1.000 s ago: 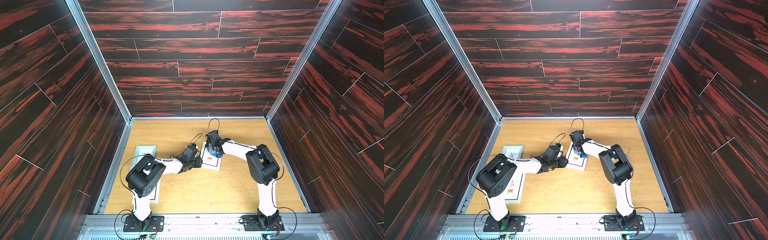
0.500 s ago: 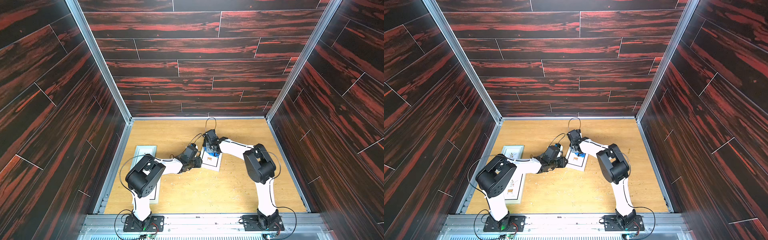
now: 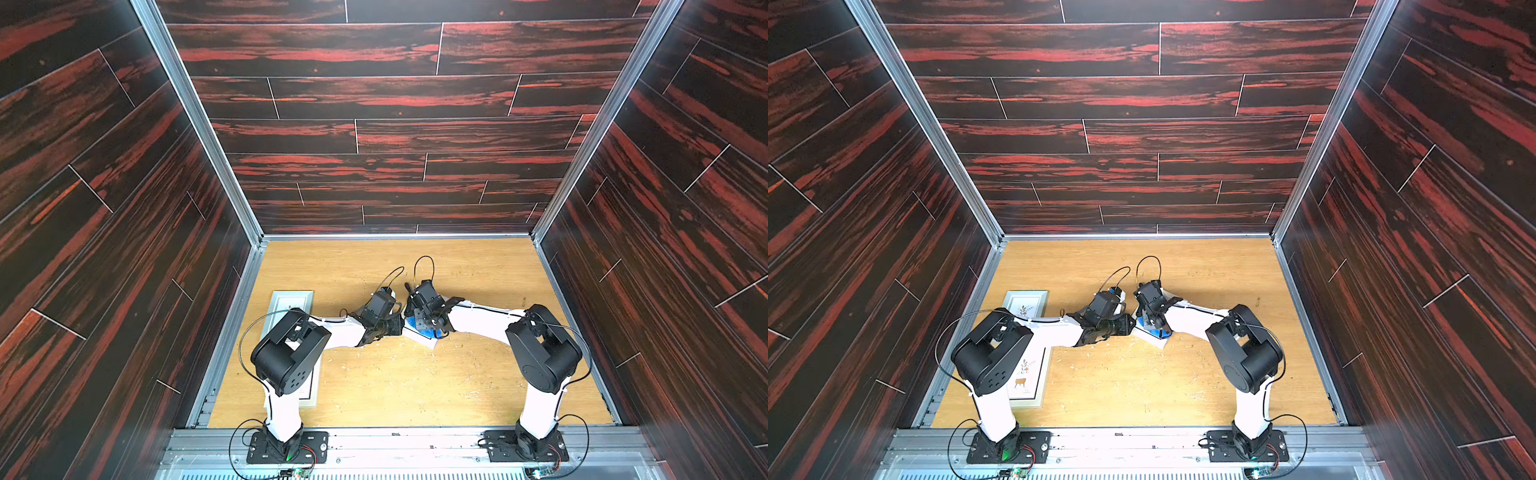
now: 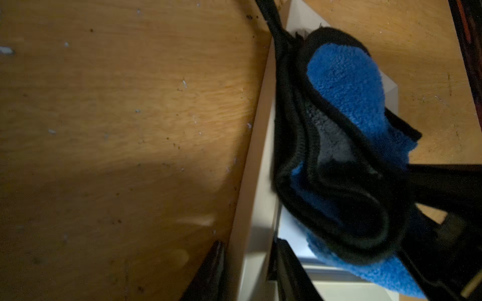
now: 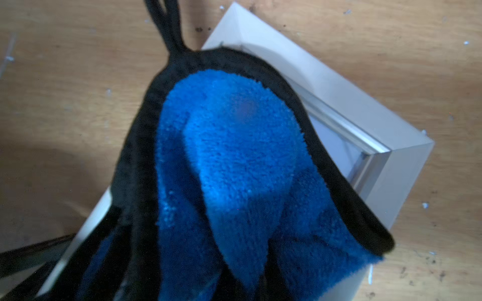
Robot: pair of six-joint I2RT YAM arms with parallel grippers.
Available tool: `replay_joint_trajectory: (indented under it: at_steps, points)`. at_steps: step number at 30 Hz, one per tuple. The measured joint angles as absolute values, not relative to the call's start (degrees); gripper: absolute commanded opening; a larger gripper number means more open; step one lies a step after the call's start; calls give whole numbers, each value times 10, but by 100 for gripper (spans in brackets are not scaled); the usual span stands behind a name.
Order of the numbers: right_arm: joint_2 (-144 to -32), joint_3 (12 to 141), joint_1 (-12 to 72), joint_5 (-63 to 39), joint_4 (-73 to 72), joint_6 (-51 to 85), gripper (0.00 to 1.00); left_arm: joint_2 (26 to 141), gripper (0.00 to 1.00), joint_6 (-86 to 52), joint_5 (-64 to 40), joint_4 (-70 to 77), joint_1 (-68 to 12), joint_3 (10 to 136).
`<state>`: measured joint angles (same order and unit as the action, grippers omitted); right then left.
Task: Wipe the picture frame with a cloth
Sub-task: Wipe the dirt from the picture frame.
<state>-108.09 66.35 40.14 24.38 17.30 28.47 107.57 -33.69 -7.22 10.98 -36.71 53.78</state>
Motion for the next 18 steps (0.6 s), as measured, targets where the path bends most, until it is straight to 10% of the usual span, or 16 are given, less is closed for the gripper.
replay_joint_trajectory:
  at_steps: [18]
  points:
    - [-1077, 652, 379, 271, 173, 288, 0, 1075, 36, -337, -72, 111, -367, 537]
